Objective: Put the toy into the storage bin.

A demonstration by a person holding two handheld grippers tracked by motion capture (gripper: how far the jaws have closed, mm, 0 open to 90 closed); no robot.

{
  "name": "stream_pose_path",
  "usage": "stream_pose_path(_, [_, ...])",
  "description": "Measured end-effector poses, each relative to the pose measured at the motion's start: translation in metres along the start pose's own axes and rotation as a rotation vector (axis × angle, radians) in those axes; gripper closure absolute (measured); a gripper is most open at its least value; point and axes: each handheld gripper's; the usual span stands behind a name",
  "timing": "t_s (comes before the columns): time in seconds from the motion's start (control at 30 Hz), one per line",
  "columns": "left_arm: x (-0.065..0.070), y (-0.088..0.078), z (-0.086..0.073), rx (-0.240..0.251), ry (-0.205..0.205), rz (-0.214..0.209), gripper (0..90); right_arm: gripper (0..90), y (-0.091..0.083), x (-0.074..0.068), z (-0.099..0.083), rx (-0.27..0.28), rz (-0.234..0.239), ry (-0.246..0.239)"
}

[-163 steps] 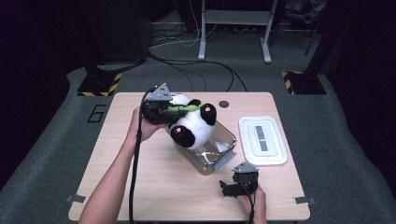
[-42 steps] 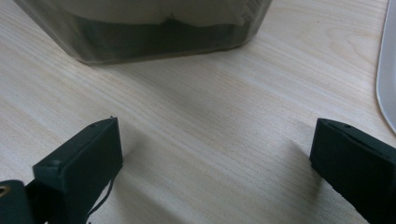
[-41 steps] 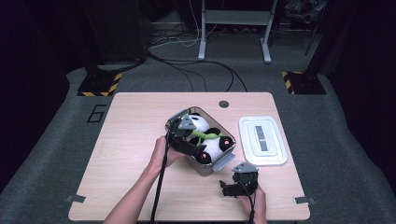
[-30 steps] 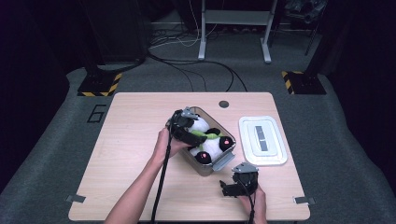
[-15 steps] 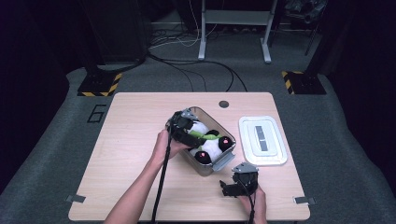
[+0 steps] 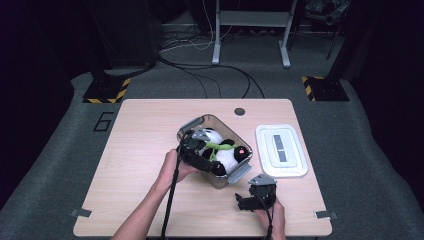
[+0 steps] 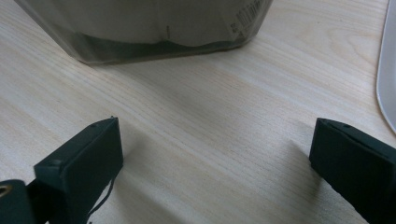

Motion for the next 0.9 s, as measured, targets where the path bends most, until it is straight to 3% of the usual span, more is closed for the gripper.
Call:
stream_pose_path(0.57, [0.008, 0.025, 0.005, -0.124, 0.068, 0.062, 11.7, 1.9, 0.000, 0.000, 0.000, 0.000, 0.000, 0.000])
stream_pose_path(0.67, [0.005, 0.023, 0.005, -0.103, 0.062, 0.046, 11.2, 1.9, 0.000, 0.000, 0.000, 0.000, 0.000, 0.000])
stream_pose_path(0.8, [-0.003, 0.013, 0.000, -0.025, 0.009, 0.002, 11.0, 1.9, 0.000, 0.000, 0.000, 0.000, 0.000, 0.000])
stream_pose_path(0.9, [-0.008, 0.003, -0.002, 0.015, -0.006, 0.009, 11.2, 1.9, 0.000, 0.000, 0.000, 0.000, 0.000, 0.000])
Point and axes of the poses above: each handheld gripper's, and its own axes: y roughly forward along the jaws, z roughly out of its top, x roughly to its right, and after that the axes turned 7 degrees about z, right-handed
